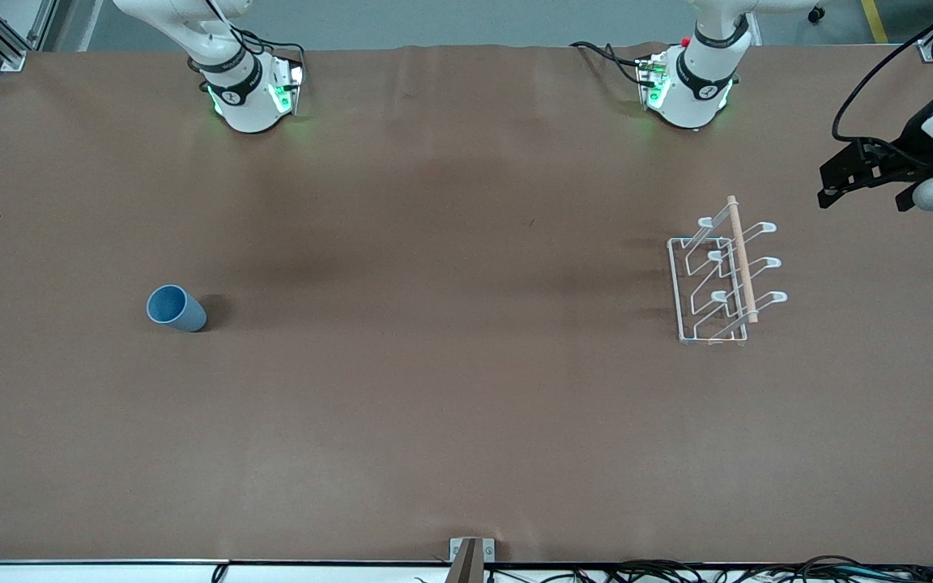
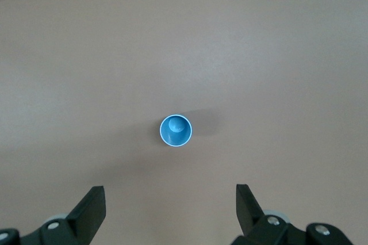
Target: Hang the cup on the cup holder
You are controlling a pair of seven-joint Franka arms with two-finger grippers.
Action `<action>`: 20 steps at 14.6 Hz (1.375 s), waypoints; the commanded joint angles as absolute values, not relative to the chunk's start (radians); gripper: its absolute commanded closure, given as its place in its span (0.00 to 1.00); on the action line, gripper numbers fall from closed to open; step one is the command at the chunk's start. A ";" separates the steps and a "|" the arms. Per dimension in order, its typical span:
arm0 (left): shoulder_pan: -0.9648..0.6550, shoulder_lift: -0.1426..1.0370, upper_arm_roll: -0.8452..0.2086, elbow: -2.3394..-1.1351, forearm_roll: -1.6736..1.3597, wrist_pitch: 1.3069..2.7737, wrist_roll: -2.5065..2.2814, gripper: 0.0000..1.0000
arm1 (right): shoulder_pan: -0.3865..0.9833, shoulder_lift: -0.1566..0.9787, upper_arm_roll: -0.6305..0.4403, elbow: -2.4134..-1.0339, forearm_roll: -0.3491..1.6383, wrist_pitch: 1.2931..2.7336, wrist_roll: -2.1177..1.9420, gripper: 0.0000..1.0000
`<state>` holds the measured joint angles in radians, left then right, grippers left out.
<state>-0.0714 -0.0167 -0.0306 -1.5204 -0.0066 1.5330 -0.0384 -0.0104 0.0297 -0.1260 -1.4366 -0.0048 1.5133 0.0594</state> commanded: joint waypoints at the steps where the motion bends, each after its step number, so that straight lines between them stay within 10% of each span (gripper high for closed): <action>1: -0.071 -0.012 -0.032 -1.500 0.012 1.519 -0.037 0.00 | -0.026 0.006 -0.117 -1.463 0.009 1.516 0.066 0.00; 20: -0.071 -0.011 -0.029 -1.499 0.000 1.520 -0.021 0.00 | -0.034 0.005 -0.118 -1.499 0.011 1.500 0.052 0.00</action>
<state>-0.0705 -0.0167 -0.0304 -1.5201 -0.0066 1.5330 -0.0371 -0.0148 0.0298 -0.1287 -1.4668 -0.0047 1.4903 0.0584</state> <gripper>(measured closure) 0.000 0.000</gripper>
